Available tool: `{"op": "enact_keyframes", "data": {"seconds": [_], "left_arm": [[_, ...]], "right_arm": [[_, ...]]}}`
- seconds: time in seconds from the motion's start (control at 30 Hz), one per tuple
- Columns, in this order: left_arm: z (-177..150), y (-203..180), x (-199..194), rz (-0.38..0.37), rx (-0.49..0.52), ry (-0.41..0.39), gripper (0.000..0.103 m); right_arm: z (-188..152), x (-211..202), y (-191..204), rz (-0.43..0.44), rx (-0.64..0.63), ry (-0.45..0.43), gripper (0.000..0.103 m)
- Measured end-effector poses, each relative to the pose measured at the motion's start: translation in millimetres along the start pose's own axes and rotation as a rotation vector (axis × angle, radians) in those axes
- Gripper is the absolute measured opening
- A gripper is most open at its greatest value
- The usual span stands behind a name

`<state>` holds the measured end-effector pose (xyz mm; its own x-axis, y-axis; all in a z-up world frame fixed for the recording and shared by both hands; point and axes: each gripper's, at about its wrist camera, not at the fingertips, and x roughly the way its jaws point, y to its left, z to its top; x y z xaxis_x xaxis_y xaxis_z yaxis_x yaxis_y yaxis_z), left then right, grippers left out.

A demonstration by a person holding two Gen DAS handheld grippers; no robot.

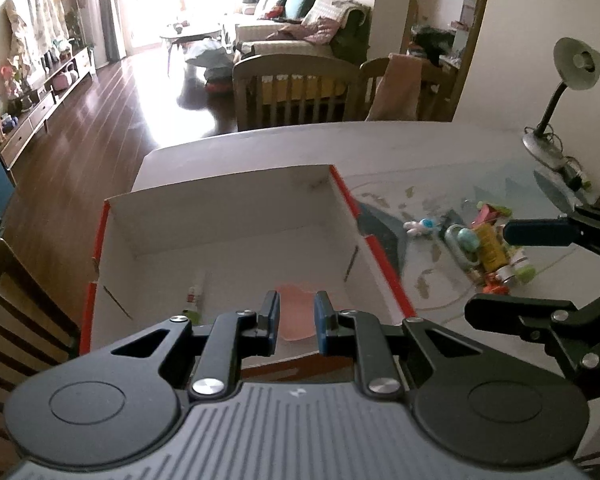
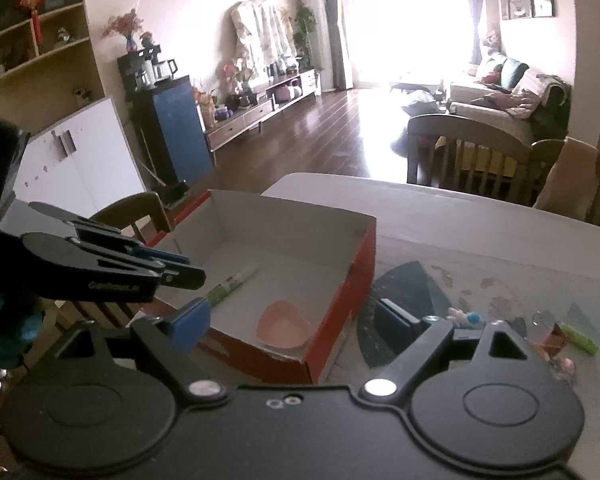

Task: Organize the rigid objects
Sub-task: 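Move both tools back to the items on the table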

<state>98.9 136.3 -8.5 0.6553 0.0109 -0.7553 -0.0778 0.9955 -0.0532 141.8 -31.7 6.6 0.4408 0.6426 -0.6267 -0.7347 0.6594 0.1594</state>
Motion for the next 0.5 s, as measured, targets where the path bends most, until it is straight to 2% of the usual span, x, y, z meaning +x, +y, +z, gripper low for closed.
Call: {"op": "enact_keyframes", "data": {"seconds": [0.3,0.37,0.43,0.5], "left_arm": [[-6.3,-31.6,-14.4,0.003,0.006,-0.055,0.017],[-7.0,-39.2,-16.8,0.004,0.009,-0.068,0.019],[-7.3,-46.8,-17.2,0.000,0.001,-0.073,0.032],[-8.1,-55.0,-16.9,-0.015,-0.005,-0.086,0.063]], "right_arm": [[-15.3,-30.9,-15.6,-0.004,0.019,-0.063,0.095],[-19.7,-39.7,-22.1,-0.015,0.025,-0.082,0.099],[-24.8,-49.6,-28.7,-0.021,0.026,-0.102,0.103],[-30.0,-58.5,-37.9,-0.032,0.030,-0.115,0.103]]}}
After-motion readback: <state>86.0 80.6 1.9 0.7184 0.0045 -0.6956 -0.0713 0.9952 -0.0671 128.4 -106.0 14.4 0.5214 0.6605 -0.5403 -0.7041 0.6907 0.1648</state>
